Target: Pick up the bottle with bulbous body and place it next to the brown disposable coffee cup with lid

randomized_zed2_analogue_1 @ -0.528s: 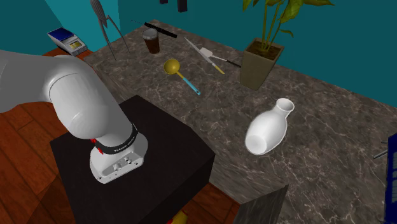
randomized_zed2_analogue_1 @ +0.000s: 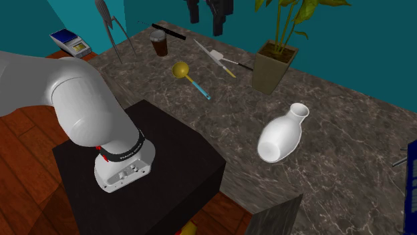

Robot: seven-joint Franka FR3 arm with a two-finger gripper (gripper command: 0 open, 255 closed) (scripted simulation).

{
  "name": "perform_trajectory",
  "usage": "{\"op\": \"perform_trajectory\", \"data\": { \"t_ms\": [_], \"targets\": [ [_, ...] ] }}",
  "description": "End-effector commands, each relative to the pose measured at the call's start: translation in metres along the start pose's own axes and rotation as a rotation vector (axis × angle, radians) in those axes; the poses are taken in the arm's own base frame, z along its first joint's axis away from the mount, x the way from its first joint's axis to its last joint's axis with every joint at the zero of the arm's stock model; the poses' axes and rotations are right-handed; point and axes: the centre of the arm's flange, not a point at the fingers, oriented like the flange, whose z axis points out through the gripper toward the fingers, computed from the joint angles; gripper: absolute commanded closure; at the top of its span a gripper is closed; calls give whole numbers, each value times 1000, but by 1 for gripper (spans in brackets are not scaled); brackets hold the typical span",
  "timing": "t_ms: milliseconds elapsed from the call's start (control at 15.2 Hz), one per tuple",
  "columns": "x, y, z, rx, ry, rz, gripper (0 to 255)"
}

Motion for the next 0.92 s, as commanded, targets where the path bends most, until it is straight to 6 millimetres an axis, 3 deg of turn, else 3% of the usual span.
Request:
{"op": "perform_trajectory", "data": {
  "t_ms": [0, 858],
  "targets": [
    [4, 25, 12, 7, 12, 0, 0],
    [42, 179, 88, 57, 80, 8, 0]
  ]
}}
